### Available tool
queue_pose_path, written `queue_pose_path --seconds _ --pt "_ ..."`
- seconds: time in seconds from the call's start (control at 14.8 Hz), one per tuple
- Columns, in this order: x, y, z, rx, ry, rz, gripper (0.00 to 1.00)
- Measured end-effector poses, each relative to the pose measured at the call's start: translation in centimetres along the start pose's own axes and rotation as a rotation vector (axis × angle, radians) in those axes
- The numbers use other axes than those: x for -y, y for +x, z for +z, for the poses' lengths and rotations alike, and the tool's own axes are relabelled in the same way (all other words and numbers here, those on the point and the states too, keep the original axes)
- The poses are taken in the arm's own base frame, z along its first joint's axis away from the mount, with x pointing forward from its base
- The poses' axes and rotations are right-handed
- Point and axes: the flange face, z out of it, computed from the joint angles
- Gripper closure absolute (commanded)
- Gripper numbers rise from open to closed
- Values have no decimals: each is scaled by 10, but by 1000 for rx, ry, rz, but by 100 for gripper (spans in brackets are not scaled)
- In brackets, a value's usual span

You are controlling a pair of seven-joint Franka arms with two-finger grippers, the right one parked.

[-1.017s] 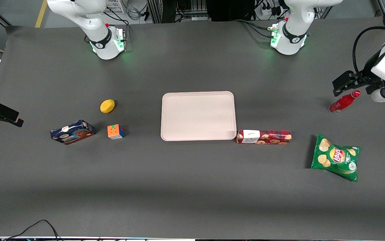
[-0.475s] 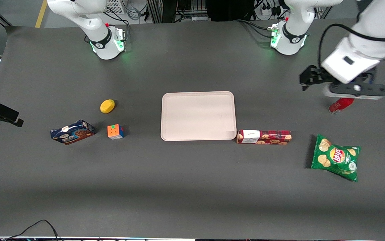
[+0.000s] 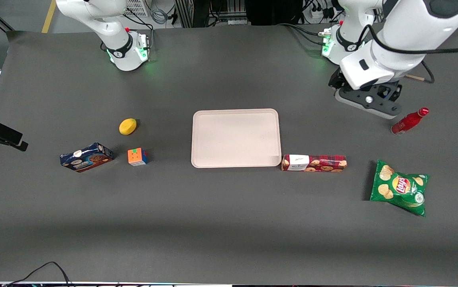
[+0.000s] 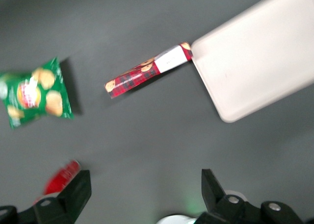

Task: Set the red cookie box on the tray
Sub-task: 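Move the open left gripper over the red plaid cookie box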

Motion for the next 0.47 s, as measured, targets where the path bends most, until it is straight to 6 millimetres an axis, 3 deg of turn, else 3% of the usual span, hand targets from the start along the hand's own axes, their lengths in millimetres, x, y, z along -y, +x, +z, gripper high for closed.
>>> queue_pose_path --seconds 0.27,0.47 --pt "19 13 22 31 -1 431 0" --pt "21 26 40 12 12 675 0"
